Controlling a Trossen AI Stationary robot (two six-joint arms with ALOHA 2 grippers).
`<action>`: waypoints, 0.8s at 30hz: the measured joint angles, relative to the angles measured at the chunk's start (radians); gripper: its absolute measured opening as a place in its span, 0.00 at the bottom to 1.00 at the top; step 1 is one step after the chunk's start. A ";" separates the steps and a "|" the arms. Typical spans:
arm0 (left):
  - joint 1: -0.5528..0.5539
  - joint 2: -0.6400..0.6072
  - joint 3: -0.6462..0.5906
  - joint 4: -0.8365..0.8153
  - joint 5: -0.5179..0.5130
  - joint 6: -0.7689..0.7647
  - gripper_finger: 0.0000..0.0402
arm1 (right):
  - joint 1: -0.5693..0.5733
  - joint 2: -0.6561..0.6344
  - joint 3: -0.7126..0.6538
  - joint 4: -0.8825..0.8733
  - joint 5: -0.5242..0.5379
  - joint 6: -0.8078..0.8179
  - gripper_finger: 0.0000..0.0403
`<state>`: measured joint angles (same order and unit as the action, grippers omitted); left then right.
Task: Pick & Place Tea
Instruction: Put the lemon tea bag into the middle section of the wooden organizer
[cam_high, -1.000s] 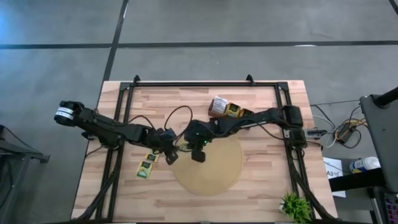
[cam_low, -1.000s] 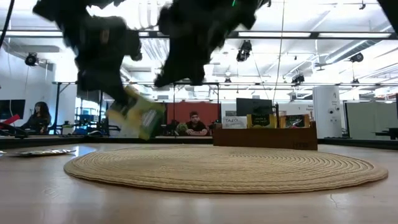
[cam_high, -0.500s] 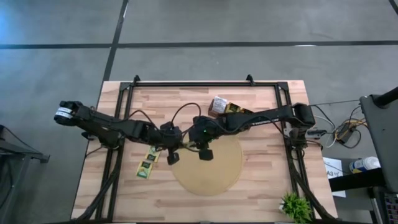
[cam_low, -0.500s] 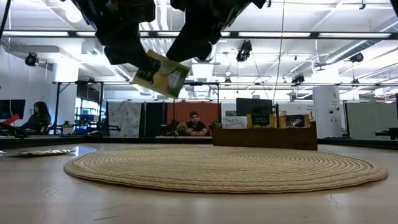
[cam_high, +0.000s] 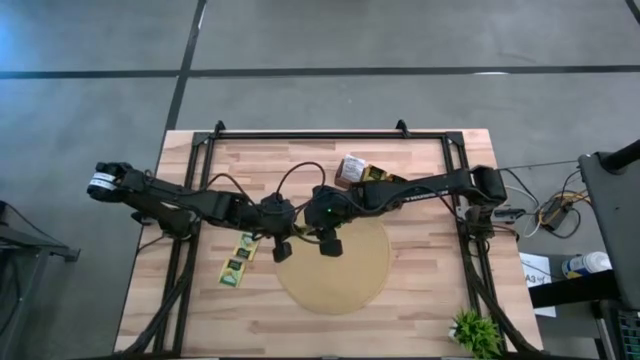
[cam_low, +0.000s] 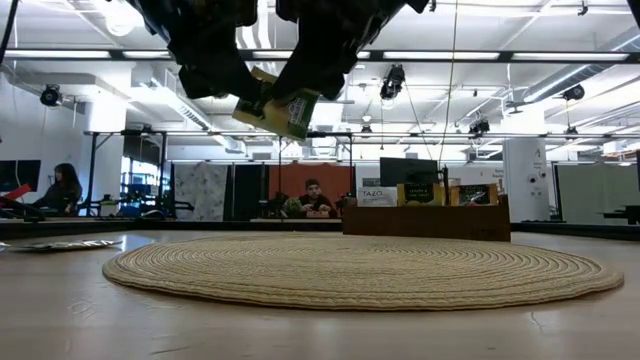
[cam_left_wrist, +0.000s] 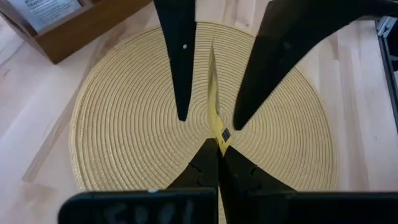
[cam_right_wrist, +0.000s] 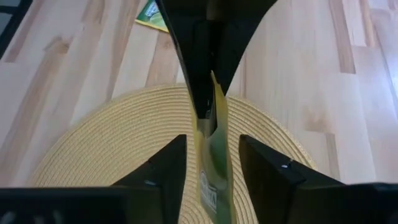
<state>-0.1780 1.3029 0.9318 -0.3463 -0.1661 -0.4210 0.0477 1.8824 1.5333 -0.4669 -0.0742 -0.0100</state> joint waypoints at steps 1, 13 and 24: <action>0.000 0.000 0.000 0.002 0.000 0.000 0.00 | -0.001 0.000 0.000 -0.001 0.000 0.007 0.33; 0.000 0.000 0.000 0.006 -0.002 -0.121 0.07 | -0.002 0.000 0.000 -0.035 -0.009 0.011 0.03; -0.019 -0.015 0.009 -0.031 -0.133 -0.212 0.30 | -0.006 -0.022 -0.029 -0.107 -0.010 0.157 0.02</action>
<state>-0.1967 1.2883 0.9405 -0.3771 -0.2989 -0.6332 0.0414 1.8609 1.5044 -0.5741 -0.0837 0.1467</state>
